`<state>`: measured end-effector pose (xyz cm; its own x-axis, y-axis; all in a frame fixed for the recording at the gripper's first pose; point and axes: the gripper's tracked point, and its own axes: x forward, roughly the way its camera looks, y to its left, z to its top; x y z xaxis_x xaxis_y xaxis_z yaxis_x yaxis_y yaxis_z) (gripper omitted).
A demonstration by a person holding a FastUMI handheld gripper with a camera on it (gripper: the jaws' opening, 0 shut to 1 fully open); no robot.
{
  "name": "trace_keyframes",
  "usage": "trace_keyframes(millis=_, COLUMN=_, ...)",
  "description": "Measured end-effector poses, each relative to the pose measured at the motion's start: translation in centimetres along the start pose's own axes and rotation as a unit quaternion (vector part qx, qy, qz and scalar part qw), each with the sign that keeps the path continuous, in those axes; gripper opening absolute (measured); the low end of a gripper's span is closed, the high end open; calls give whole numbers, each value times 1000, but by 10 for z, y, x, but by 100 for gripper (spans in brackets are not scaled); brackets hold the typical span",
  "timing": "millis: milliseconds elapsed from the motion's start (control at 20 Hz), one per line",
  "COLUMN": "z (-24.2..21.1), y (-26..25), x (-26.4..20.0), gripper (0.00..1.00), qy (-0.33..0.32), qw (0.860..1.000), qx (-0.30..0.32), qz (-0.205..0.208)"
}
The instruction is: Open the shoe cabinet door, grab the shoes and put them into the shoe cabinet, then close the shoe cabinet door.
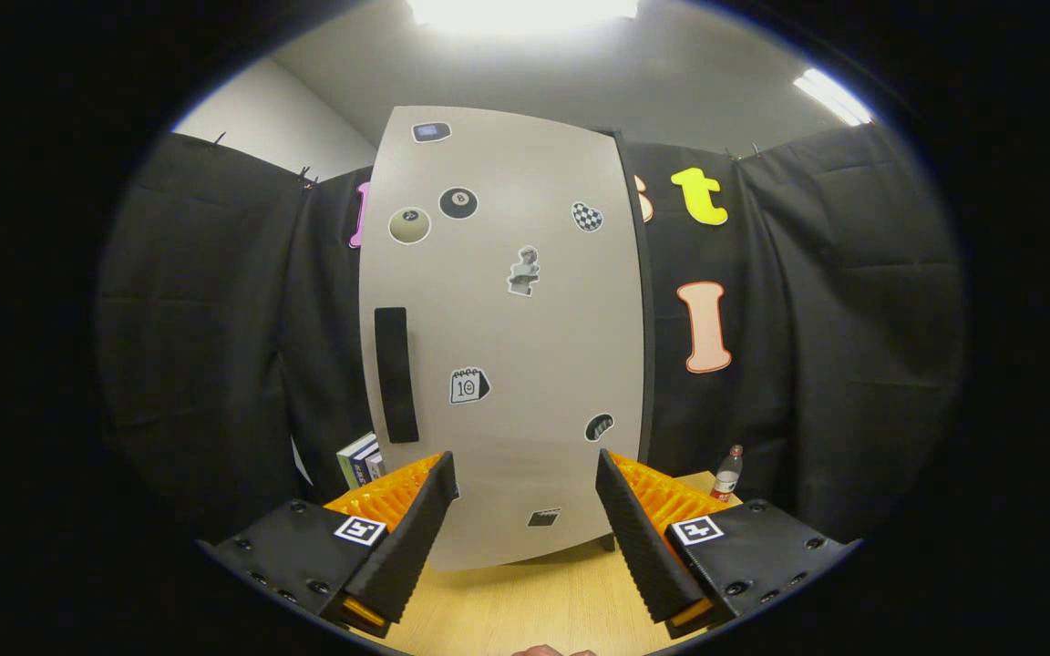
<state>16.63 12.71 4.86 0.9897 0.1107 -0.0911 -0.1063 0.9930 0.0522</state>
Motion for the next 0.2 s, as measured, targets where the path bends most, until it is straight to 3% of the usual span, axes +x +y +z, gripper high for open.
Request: trace_keyframes(millis=200, z=-4, y=-10, x=4, gripper=98, qy=4, qw=1000, qx=-9, qz=0)
